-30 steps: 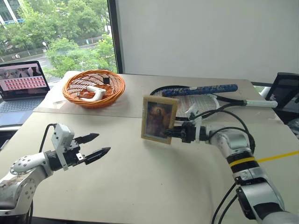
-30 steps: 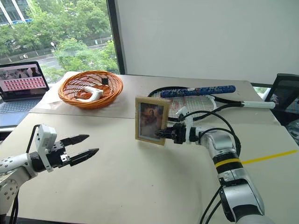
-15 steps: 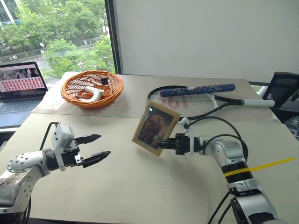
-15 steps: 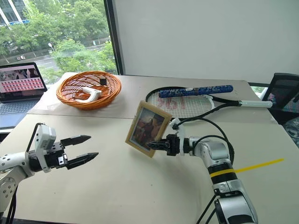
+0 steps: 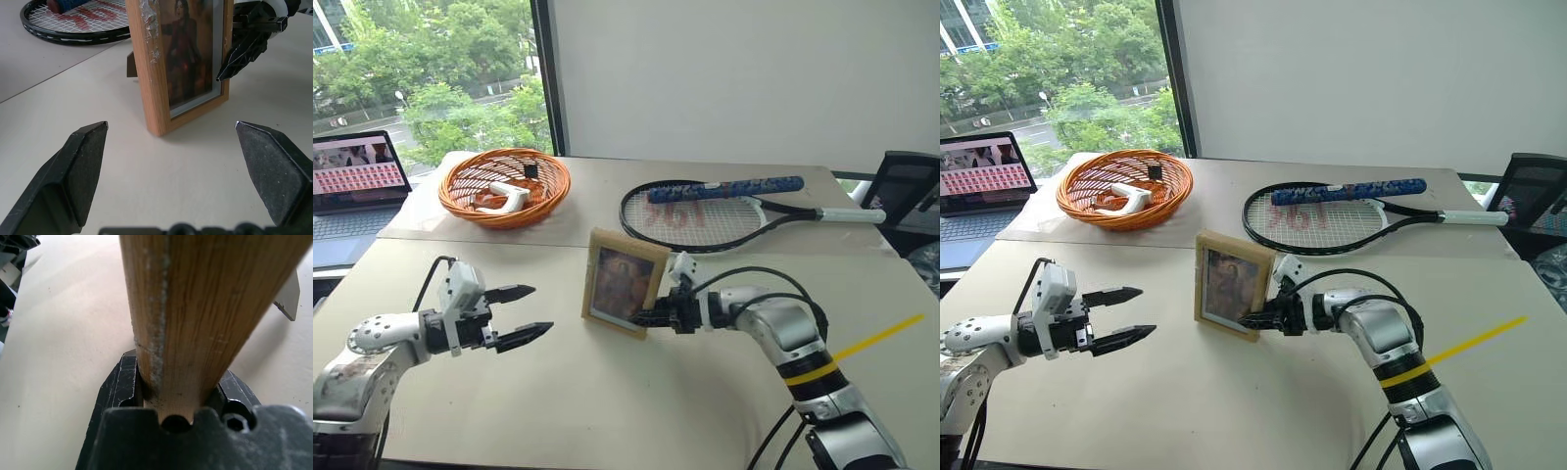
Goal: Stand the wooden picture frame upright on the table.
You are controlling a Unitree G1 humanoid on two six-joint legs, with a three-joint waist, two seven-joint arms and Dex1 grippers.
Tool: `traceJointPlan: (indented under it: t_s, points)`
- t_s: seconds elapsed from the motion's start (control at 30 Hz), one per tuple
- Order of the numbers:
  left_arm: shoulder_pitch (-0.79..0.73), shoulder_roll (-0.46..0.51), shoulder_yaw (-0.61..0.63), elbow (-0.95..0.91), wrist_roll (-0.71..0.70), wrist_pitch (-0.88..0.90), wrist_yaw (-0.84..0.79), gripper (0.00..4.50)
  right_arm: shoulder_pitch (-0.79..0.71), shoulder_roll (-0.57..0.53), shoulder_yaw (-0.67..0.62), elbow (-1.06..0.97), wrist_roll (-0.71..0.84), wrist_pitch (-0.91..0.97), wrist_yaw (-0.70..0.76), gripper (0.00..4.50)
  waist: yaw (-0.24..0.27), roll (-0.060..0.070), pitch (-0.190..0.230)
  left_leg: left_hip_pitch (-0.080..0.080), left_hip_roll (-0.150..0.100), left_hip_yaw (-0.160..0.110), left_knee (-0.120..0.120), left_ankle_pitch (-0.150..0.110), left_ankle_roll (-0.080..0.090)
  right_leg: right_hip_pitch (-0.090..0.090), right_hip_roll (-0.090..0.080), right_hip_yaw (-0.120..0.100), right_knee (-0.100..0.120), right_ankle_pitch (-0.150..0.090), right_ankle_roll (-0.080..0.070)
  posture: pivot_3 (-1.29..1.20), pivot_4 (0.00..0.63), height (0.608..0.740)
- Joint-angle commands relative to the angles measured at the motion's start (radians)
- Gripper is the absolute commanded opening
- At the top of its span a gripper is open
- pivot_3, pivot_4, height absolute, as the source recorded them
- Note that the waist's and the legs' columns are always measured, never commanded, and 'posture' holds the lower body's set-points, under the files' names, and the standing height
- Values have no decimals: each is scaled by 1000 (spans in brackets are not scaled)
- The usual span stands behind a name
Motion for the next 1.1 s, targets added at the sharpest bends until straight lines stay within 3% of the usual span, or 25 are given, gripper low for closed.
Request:
traceJointPlan:
  t_s: [0.03, 0.27, 0.47, 0.73, 0.9, 1.1]
  points:
    - [-30, -5, -7, 11, 3, -26, -13, 4500, 9, -13, -8, -11, -34, 3, -42, 2251, 1, 0, 0, 0, 0, 0, 0, 0, 0, 0, 0, 0, 0, 0, 0, 0, 150, 723]
    - [-58, -16, -32, 50, 20, -41, -21, 4500, -10, -31, -118, -24, 15, 61, -67, 4410, 7, 0, 0, 0, 0, 0, 1, 0, 0, 0, 0, 0, 0, 0, 0, 0, 150, 723]
    - [-68, -22, -31, 55, 12, -19, -16, 4500, 53, -143, -280, -95, 126, 165, -43, 4410, 14, 0, 0, -1, 0, 0, 0, 0, 0, 0, 0, 0, 0, 0, 0, 0, 150, 723]
    - [-44, -72, 23, 38, 13, 25, 117, 4500, 301, -278, -503, -250, 226, 1, 84, 4410, 4, 0, 0, -1, 0, 0, 0, 0, 1, 0, 0, 0, -1, 0, 0, 0, 150, 723]
    - [16, -121, -14, -13, 122, -4, 273, 4500, 458, -278, -554, -323, 167, -189, 68, 4410, 2, 0, 0, 0, 0, 0, 1, 0, 1, 2, 0, 0, -1, 0, 1, 0, 150, 723]
    - [85, -151, -41, -76, 131, 12, 301, 4500, 578, -232, -581, -449, 193, -212, -36, 4410, 5, 0, 0, 0, 0, 0, 3, 0, 1, 2, 0, 0, 0, 0, 1, 0, 150, 723]
